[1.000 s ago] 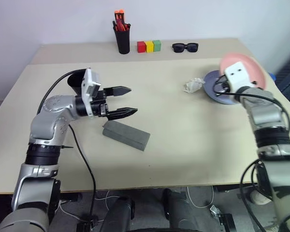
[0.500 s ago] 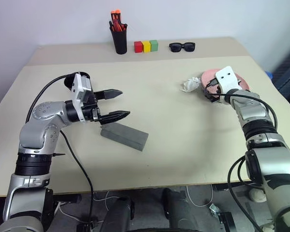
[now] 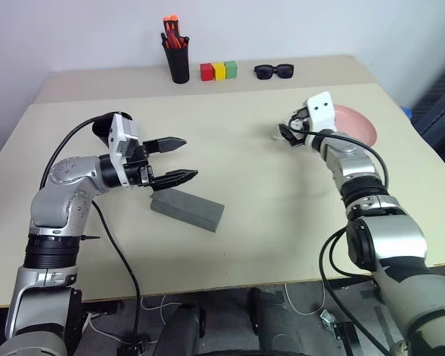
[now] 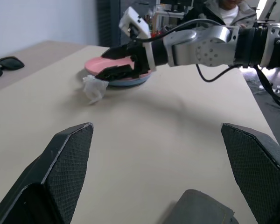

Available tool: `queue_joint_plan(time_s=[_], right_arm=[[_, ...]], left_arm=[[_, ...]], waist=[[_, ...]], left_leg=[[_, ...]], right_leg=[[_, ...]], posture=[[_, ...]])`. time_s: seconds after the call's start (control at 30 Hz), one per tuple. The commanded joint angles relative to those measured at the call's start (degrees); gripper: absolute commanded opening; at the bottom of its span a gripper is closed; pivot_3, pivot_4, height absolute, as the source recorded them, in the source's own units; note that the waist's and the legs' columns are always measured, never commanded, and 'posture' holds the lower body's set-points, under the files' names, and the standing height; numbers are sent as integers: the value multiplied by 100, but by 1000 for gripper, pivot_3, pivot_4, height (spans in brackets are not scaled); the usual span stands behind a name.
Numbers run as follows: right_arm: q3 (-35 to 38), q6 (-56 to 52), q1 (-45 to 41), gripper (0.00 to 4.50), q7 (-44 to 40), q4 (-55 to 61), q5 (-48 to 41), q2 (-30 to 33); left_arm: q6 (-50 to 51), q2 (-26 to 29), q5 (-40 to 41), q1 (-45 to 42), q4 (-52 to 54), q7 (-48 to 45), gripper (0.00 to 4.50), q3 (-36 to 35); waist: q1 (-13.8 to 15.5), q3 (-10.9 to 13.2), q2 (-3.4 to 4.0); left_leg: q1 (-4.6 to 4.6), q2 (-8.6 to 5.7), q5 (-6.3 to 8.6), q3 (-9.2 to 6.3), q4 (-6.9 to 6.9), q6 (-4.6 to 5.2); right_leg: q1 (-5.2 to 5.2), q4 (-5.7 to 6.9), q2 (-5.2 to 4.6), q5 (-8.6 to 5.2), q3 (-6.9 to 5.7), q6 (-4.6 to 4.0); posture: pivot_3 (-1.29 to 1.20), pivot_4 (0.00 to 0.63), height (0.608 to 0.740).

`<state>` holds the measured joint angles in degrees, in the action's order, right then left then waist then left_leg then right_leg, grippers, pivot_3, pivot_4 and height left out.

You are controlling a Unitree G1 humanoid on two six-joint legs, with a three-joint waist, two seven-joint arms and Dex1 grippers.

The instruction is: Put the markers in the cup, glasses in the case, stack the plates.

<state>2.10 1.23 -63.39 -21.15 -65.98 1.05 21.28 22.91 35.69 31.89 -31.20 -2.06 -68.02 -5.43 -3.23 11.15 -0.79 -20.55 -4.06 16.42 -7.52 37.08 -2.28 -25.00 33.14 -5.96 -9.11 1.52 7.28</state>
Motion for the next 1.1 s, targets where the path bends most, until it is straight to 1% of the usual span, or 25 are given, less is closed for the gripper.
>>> queue_joint_plan(time_s=[0.03,0.17,0.2,0.23,0.27,0.3,0.43,0.47,0.8,0.87,0.9,0.97,1.07,1.1], right_arm=[[-147,347,-224,4466,278,-314,276,-74],[-340,328,-239,4466,779,-730,615,-103],[-284,278,-246,3927,844,-793,589,-110],[-331,272,-246,3613,863,-843,659,-118],[-355,289,-247,3193,881,-879,707,-128],[-284,281,-256,2568,856,-905,649,-152],[-158,287,-308,442,854,-942,599,-210],[-128,297,-325,30,868,-941,587,-222],[258,298,-432,30,788,-915,347,-307],[299,348,-434,552,719,-902,319,-275],[312,368,-434,926,685,-896,311,-263],[310,466,-429,1874,647,-872,344,-240],[359,634,-429,3465,612,-826,333,-225],[302,702,-430,3932,686,-819,411,-206]], left_arm=[[-31,89,113,52,276,81,4500,-201],[53,168,159,196,507,195,4500,-293],[71,188,174,228,555,222,4500,-312],[72,210,181,264,610,251,4500,-326],[77,229,196,294,661,280,4500,-336],[102,245,224,319,706,315,4500,-346],[164,294,272,413,831,397,4500,-393],[174,302,275,426,845,406,4500,-402],[124,319,227,398,842,488,4500,-388],[108,313,205,372,833,502,4500,-373],[104,313,202,362,830,504,4500,-369],[115,315,205,349,829,508,4500,-359],[147,315,219,334,844,520,4500,-346],[152,311,220,330,848,527,4500,-340]], waist=[[-1,0,0],[-17,0,0],[-20,0,0],[-25,0,0],[-41,0,0],[-60,0,0],[-82,0,1],[-81,0,1],[-77,0,1],[-79,0,1],[-79,0,1],[-80,0,1],[-81,0,1],[-81,0,1]], left_leg=[[0,0,0,0,0,0],[-1,0,0,0,-2,-1],[-5,0,-1,0,-2,-2],[-9,0,-2,0,-2,-4],[-12,0,-3,0,-2,-5],[-14,0,-3,0,-2,-5],[-14,0,-2,0,-5,-5],[-14,0,-3,0,-5,-5],[-15,0,-3,1,-4,-4],[-15,0,-3,1,-4,-5],[-15,0,-3,1,-4,-5],[-15,0,-3,1,-4,-5],[-15,0,-2,1,-4,-5],[-15,0,-3,2,-4,-5]], right_leg=[[-1,0,0,0,0,0],[-5,2,0,0,1,0],[-9,3,0,0,2,-1],[-15,5,0,0,3,-1],[-18,6,0,0,3,-1],[-21,6,0,1,4,-2],[-23,6,1,0,4,-2],[-23,6,1,0,5,-2],[-24,7,2,1,6,-2],[-24,7,2,1,6,-2],[-24,7,2,1,6,-2],[-24,7,2,1,6,-2],[-24,7,2,1,6,-2],[-24,7,2,1,6,-2]], posture=[[0,150,740],[0,150,740],[0,150,740],[0,150,740],[0,150,740],[0,150,740],[0,150,740],[0,150,740],[0,150,740],[0,150,740],[0,150,740],[0,150,740],[0,150,740],[0,150,740]])
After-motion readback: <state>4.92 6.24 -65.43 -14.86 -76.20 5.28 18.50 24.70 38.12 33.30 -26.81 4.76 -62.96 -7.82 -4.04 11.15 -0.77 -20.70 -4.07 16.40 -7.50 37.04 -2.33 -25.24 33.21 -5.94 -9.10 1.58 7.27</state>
